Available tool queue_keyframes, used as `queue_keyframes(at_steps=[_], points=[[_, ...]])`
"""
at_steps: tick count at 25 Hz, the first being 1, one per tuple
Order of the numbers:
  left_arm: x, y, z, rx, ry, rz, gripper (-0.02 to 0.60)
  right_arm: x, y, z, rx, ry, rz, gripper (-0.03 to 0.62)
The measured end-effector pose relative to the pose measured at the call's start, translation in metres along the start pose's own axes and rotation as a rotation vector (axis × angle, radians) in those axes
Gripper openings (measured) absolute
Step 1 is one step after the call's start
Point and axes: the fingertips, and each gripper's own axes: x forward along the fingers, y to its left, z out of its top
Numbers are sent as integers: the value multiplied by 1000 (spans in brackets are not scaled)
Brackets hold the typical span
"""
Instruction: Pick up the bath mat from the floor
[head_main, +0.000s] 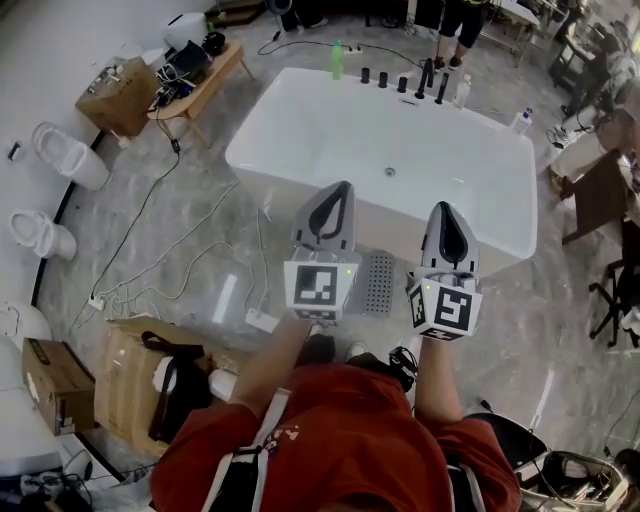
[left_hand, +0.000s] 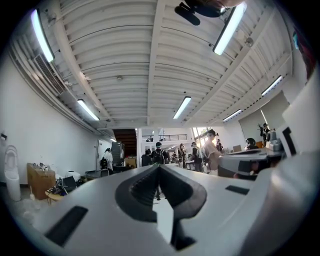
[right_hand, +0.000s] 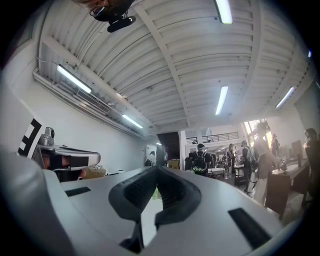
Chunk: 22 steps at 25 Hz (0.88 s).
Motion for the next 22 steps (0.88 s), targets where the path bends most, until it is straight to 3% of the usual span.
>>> queue_keyframes(at_steps=[5,14,22], points=[[9,43,-1,63,-19,18,15,30,32,2,-108,-8,-17,12],[18,118,-15,62,-41,24,15,79,86,-6,-137,-2,-33,12],[27,137,-28,63,-28,44,15,90,92,-19,-174,34,-57,12]])
